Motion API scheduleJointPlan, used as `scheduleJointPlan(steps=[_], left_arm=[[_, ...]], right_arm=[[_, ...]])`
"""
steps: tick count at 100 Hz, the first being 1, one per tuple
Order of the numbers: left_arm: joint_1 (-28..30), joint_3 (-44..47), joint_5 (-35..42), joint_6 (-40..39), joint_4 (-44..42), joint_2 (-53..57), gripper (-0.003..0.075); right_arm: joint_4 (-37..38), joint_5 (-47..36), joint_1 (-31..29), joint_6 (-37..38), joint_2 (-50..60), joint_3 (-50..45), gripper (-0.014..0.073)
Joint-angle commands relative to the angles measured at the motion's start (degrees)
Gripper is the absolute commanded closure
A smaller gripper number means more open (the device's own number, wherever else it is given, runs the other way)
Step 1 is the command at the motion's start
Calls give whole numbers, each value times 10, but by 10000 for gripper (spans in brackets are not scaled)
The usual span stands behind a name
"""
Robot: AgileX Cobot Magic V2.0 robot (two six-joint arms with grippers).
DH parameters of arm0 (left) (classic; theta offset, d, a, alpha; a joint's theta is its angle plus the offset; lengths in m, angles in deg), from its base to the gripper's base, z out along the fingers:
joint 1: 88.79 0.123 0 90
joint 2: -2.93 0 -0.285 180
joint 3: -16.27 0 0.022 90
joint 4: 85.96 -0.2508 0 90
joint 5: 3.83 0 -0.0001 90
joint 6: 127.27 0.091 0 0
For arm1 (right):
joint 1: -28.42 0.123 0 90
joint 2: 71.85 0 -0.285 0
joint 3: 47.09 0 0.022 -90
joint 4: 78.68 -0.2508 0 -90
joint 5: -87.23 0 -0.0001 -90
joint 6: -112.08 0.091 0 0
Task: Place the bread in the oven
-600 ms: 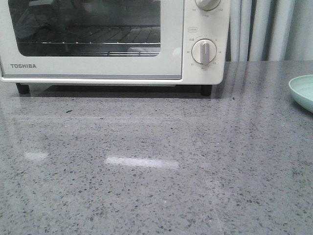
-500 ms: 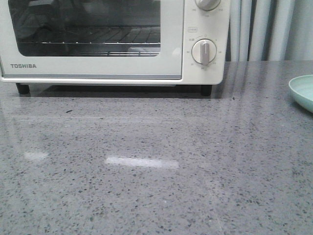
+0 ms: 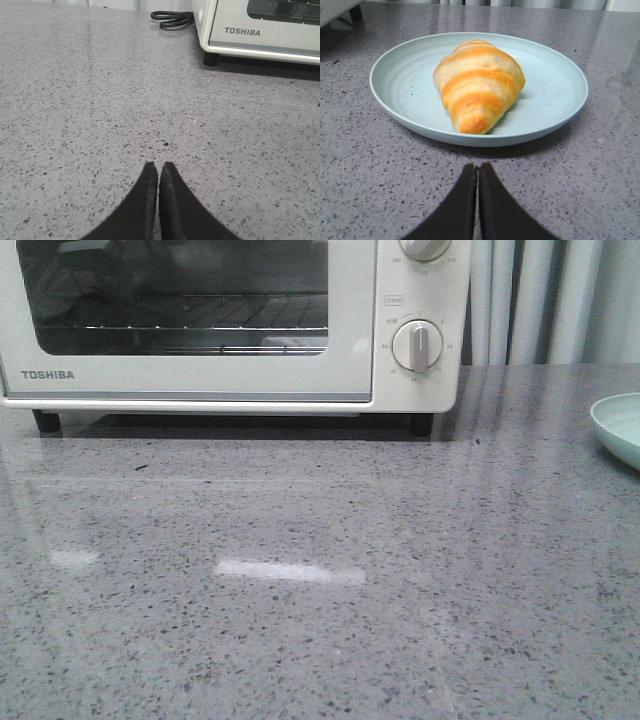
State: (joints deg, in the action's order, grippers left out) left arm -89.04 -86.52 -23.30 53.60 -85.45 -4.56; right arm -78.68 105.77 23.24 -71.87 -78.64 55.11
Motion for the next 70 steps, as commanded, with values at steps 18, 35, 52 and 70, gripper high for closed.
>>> scheduleJointPlan(steps=[18, 35, 52, 70], left_arm=[[0, 13, 29, -1, -1, 17, 741], [0, 13, 55, -1, -12, 17, 741], [0, 13, 158, -1, 109, 17, 741], [0, 13, 243, -1, 289, 17, 741]], right_arm=[[4, -32, -4, -1, 7, -7, 613], [4, -37, -4, -1, 7, -7, 613], [-38, -69, -4, 4, 7, -7, 613], [-78, -189, -4, 7, 7, -7, 613]])
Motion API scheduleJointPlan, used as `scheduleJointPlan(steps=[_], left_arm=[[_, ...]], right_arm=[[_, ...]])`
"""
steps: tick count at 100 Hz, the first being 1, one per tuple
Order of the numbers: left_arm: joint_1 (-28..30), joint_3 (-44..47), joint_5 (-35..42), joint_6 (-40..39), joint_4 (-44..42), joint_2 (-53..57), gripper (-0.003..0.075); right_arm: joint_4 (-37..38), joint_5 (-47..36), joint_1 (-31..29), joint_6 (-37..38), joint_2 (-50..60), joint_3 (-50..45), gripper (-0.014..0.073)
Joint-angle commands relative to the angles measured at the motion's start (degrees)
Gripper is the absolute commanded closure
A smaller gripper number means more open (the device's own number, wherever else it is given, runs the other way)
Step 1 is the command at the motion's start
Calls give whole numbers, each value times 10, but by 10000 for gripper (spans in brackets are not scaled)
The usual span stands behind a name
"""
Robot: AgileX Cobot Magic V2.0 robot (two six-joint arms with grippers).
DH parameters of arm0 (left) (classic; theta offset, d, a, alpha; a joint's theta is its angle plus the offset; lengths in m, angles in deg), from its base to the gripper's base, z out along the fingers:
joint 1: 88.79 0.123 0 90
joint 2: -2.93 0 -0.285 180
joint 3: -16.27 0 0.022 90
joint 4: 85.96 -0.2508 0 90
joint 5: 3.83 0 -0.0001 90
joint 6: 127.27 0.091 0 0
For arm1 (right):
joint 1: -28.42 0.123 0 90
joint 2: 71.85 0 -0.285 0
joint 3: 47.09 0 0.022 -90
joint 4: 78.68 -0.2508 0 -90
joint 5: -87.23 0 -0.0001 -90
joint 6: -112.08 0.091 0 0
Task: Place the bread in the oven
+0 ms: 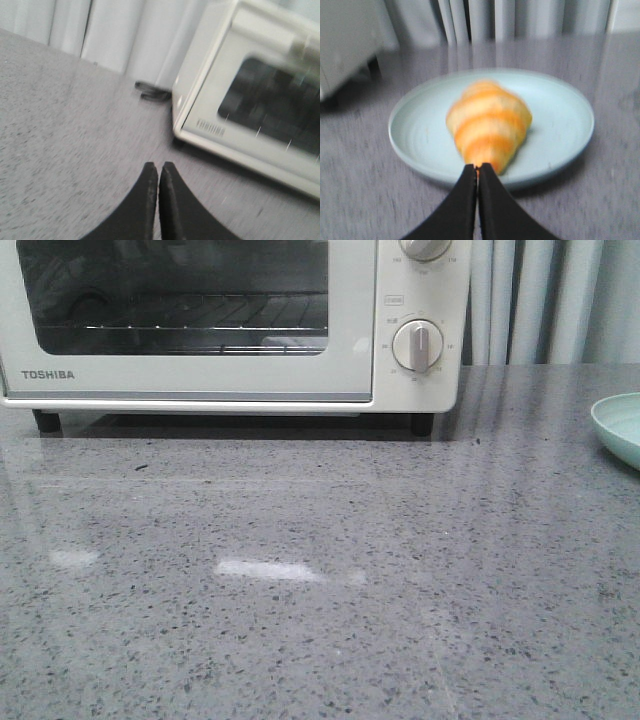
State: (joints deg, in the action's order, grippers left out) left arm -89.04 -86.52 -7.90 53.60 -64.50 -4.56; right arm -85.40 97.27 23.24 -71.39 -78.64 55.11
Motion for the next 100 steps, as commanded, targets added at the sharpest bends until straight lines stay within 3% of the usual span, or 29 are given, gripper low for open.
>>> scheduleJointPlan(steps=[1, 13, 30, 40, 48, 58, 65, 86, 100], left_arm=[[0, 13, 98, -1, 91, 17, 741], [0, 12, 148, -2, 182, 17, 741], [0, 12, 199, -2, 187, 17, 741], [0, 12, 201, -2, 187, 16, 741], [0, 5, 192, -1, 170, 16, 741], [-1, -32, 137, -1, 11, 16, 742], [-1, -62, 128, -1, -42, 14, 742], [-1, -155, 92, -1, -108, -33, 742], [-1, -221, 41, -1, -119, -83, 741]], right_arm=[[-11, -109, -4, 3, 7, -7, 613], [-11, -223, -4, 3, 7, -7, 613], [-11, -411, -4, 15, 7, -7, 613], [-11, -445, 0, 161, 7, -3, 613], [-11, -404, 0, 218, 7, 10, 613], [6, -243, 0, 208, 3, 47, 613], [26, -161, 0, 205, -2, 73, 613], [26, -23, 0, 203, -46, 167, 613], [26, 58, 0, 141, -100, 252, 613]])
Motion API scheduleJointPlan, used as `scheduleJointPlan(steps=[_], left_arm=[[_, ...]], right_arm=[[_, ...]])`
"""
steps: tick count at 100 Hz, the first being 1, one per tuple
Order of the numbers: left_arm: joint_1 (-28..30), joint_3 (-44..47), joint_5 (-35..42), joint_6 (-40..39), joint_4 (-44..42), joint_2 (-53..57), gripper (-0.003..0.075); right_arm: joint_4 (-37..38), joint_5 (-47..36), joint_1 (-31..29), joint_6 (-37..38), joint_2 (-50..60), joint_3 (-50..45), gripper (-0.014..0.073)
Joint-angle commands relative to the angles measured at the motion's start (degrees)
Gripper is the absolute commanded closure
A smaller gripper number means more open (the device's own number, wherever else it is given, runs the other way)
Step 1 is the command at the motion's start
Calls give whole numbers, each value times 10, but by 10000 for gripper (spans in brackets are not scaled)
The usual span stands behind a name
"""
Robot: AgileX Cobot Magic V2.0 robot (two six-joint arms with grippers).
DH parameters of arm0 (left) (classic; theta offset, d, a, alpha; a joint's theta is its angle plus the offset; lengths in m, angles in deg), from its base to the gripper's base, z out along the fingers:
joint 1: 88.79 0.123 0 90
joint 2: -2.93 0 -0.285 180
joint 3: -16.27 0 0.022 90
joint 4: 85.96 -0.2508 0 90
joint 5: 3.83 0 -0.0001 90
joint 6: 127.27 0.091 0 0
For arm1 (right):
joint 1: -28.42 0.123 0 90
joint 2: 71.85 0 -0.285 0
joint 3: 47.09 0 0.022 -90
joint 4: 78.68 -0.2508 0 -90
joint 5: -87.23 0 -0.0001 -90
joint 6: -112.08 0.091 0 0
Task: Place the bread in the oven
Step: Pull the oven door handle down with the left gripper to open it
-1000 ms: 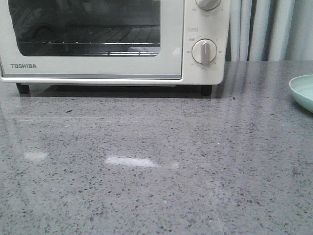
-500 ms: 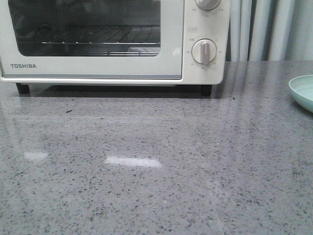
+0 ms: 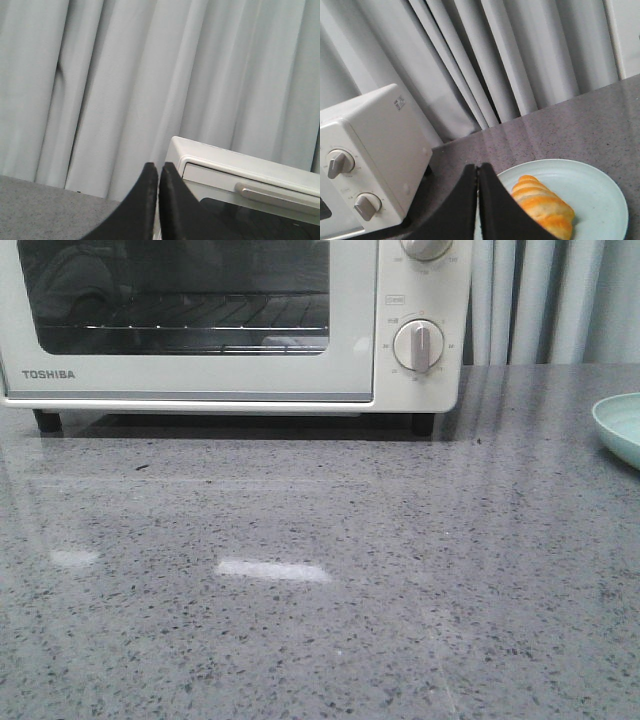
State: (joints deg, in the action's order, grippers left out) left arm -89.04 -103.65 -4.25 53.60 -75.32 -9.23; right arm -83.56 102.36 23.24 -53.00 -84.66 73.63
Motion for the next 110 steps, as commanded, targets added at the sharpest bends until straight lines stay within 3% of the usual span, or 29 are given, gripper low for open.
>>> scheduleJointPlan(steps=[1, 24, 41, 54, 85, 110], left_arm=[[-1, -53, 4, -1, -11, -42, 741], [-1, -124, -11, -1, -21, -133, 741], [-13, -166, -37, 3, -22, -200, 741], [-62, -198, -37, 45, -22, -247, 741], [-259, -301, -49, 77, -40, -419, 741], [-278, -411, -100, 74, -26, -559, 741]], right_arm=[[8, 10, 0, -51, -43, 71, 613], [8, 160, 0, -91, -161, 219, 613], [8, 185, 6, -149, -227, 277, 613], [1, 201, 23, -149, -270, 313, 613], [-46, 249, 83, -160, -362, 372, 613], [-46, 240, 120, -160, -378, 385, 613]])
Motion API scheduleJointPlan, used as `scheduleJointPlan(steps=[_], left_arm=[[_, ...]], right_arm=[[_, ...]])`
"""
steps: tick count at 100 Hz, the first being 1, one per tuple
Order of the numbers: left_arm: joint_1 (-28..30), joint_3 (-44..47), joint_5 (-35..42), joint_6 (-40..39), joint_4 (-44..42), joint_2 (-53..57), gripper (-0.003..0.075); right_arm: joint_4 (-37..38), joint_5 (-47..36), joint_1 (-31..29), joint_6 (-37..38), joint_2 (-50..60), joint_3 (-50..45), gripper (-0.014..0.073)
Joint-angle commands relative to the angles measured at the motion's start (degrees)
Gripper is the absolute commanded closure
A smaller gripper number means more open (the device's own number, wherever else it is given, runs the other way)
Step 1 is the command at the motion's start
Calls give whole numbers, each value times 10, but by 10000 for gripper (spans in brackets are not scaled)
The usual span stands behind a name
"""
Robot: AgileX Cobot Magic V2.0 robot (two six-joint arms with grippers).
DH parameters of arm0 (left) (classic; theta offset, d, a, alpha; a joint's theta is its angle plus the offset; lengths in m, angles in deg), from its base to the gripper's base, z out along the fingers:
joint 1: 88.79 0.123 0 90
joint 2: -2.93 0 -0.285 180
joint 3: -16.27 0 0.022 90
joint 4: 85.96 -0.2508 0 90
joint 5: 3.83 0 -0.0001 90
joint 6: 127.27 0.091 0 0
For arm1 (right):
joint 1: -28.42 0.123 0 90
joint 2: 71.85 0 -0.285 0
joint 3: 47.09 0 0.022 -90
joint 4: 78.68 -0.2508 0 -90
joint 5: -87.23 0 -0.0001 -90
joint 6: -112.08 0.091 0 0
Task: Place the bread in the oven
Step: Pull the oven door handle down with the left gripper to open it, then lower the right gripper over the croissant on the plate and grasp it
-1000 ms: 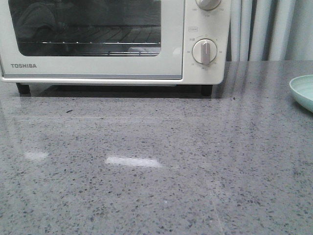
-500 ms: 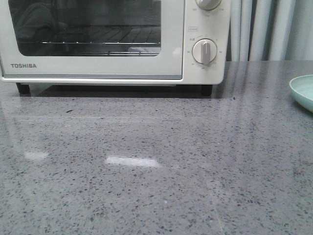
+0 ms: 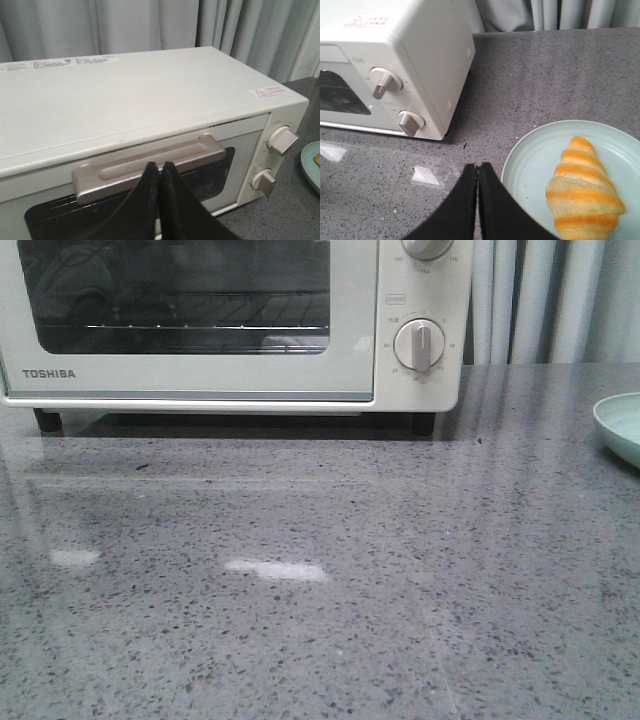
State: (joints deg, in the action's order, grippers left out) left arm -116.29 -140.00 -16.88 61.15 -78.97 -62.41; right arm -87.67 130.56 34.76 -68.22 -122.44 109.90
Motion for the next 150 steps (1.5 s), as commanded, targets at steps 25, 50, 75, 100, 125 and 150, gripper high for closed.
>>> scheduleJointPlan(steps=[25, 50, 75, 100, 125, 150], left_arm=[[-6, -133, -32, -2, 19, -125, 741], [-6, -144, -75, -2, 19, -155, 741], [-6, -109, -116, -2, 19, -151, 741], [-8, 5, -107, -2, 64, -71, 741], [-8, 96, -114, -2, 125, 127, 741], [-8, 98, -111, -2, 99, 304, 741]], right_arm=[[-5, -37, 5, -12, 0, 24, 613], [-5, -37, 5, -12, 0, 24, 613], [-5, -37, 5, -13, 0, 24, 613], [-5, -10, 5, -14, 0, 24, 613], [-3, 34, 5, -14, 0, 24, 613], [108, 83, 5, -1, -17, 24, 471]])
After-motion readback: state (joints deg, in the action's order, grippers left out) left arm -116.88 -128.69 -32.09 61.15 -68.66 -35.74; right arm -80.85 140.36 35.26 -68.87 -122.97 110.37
